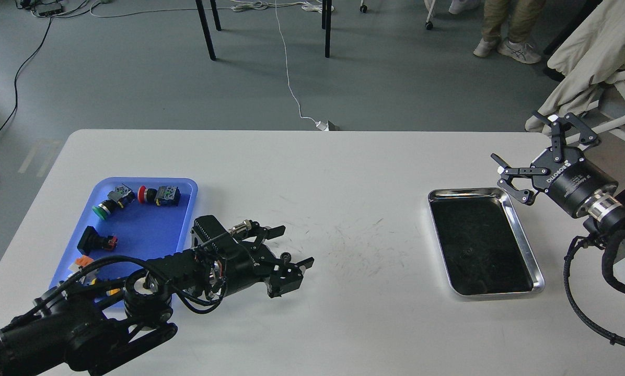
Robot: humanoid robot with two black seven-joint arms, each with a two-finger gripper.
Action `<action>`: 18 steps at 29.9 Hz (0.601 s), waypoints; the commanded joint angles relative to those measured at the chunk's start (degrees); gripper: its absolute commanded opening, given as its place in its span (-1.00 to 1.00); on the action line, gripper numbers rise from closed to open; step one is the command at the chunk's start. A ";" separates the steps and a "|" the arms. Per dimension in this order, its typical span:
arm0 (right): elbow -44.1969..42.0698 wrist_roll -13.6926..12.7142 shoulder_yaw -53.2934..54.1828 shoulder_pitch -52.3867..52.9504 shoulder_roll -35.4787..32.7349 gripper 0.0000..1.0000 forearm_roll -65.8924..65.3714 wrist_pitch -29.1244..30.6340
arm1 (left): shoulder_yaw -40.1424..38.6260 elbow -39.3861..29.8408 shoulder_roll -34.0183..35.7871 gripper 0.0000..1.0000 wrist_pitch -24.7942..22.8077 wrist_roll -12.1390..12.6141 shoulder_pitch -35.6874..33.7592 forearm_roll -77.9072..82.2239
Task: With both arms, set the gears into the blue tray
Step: 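Reach the left gripper to the black part at table center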
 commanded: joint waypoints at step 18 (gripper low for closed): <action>-0.68 0.26 -0.01 -0.83 -0.37 0.97 -0.02 0.00 | 1.13 7.53 -1.11 -0.19 2.42 -0.10 2.12 0.12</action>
